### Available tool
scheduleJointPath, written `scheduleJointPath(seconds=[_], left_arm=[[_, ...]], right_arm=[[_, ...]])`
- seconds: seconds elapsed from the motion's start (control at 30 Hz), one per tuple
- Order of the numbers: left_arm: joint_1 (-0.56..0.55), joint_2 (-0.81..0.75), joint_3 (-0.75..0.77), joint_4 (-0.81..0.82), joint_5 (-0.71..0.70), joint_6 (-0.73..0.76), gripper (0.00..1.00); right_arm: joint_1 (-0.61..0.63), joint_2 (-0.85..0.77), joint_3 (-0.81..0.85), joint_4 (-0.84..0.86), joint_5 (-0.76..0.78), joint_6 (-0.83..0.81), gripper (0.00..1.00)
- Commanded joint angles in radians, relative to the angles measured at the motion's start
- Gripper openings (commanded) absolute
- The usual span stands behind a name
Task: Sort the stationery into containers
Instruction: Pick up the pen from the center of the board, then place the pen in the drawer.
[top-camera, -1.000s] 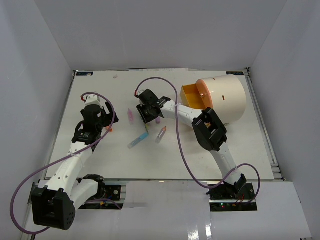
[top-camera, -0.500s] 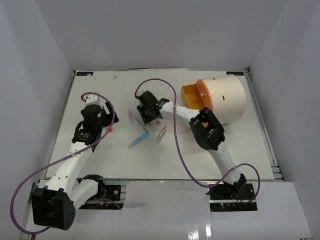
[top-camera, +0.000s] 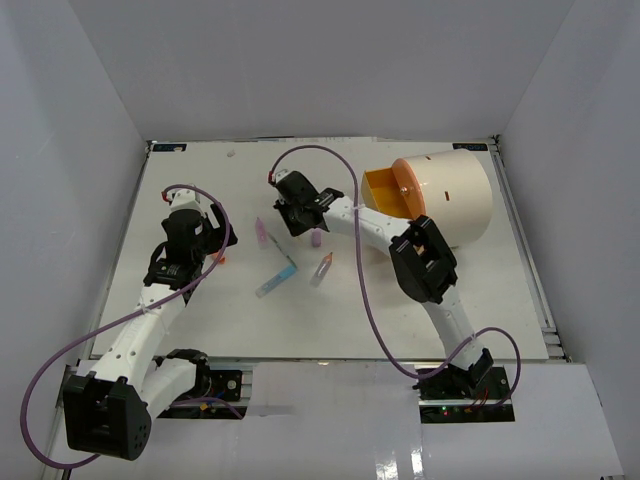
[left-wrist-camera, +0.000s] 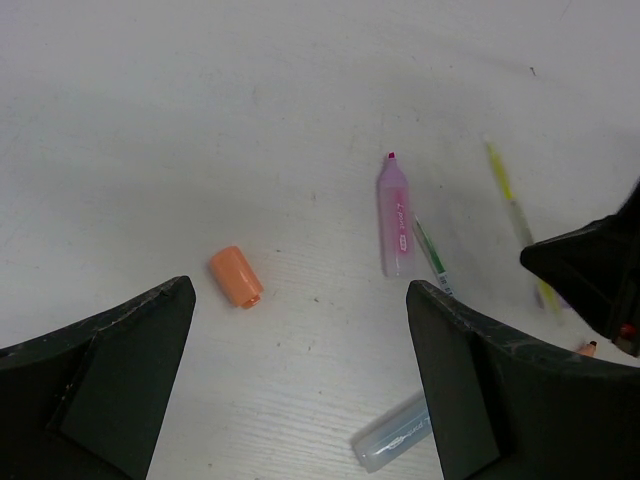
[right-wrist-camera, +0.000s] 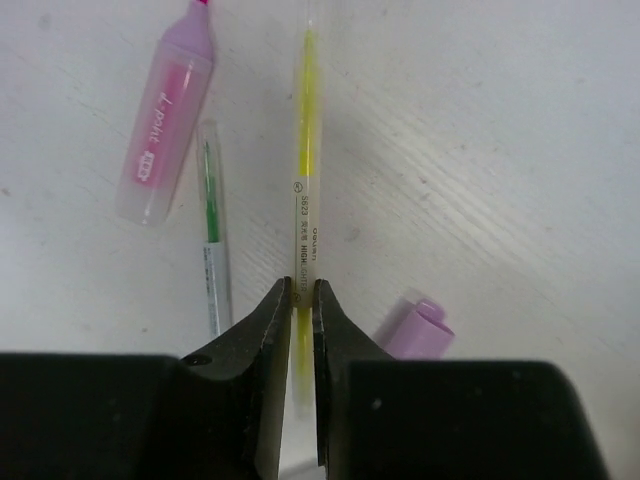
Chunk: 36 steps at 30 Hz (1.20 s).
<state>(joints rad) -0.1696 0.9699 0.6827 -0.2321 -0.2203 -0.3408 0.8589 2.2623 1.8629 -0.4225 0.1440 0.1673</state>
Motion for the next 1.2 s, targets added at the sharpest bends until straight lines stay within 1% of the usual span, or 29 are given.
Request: scheduleJointPath(seconds=[0.0,0.07,0.1,0.13,0.17,0.2,0.23,0.27,0.37,0.53,0.63,0.77,0.83,0.9,0.93,1.03,1.17], left_arm=[[0.008,-0.013,0.006,0.008,0.01,0.005,0.98],[0.008,-0.011,0.006,0.008,0.012,0.005,0.98],[0.008,-0.011,0.006,0.008,0.012,0.006,0.98],[0.007,-0.011,0.006,0.008,0.012,0.006,0.98],[0.007,-0.013,0.006,0.008,0.012,0.008,0.98],[0.008,-0.014,0.006,0.008,0.012,0.008,0.98],[0.007,-0.016,0.005,0.008,0.013,0.006,0.98],[0.008,-0.016,0.005,0.008,0.013,0.006,0.98],[0.008,-0.016,0.005,0.008,0.018,0.006,0.98],[0.008,-0.016,0.005,0.008,0.022,0.005,0.98],[0.008,-0.013,0.005,0.008,0.024,0.006,0.98],[0.008,-0.013,0.005,0.01,0.024,0.006,0.98],[0.008,-0.011,0.005,0.008,0.024,0.005,0.98],[0.008,-0.011,0.005,0.008,0.024,0.006,0.98],[0.008,-0.011,0.005,0.008,0.024,0.006,0.98],[0.008,-0.011,0.005,0.008,0.025,0.005,0.98],[0.01,-0.011,0.005,0.008,0.027,0.006,0.98]], right_arm=[[0.003,-0.19,0.068,-0.028,0.054,-0.038,0.11],[0.005,-0.281,0.056,-0.054,0.115,-0.055,0.11],[0.005,-0.312,0.026,-0.061,0.144,-0.074,0.11],[0.002,-0.378,0.006,-0.067,0.175,-0.087,0.11],[0.002,-0.412,-0.02,-0.07,0.243,-0.1,0.11],[0.0,-0.441,-0.075,-0.076,0.287,-0.112,0.11],[-0.004,-0.502,-0.106,-0.078,0.322,-0.133,0.12],[-0.008,-0.53,-0.135,-0.082,0.38,-0.144,0.12],[-0.046,-0.618,-0.244,-0.105,0.452,-0.153,0.13],[-0.132,-0.736,-0.408,-0.111,0.456,-0.155,0.13],[-0.161,-0.765,-0.459,-0.113,0.421,-0.155,0.16],[-0.175,-0.771,-0.485,-0.116,0.419,-0.153,0.18],[-0.181,-0.77,-0.487,-0.116,0.419,-0.152,0.19],[-0.182,-0.767,-0.479,-0.119,0.411,-0.153,0.23],[-0.182,-0.765,-0.473,-0.124,0.405,-0.15,0.32],[-0.182,-0.765,-0.436,-0.131,0.361,-0.149,0.4],[-0.172,-0.754,-0.357,-0.145,0.315,-0.146,0.42]])
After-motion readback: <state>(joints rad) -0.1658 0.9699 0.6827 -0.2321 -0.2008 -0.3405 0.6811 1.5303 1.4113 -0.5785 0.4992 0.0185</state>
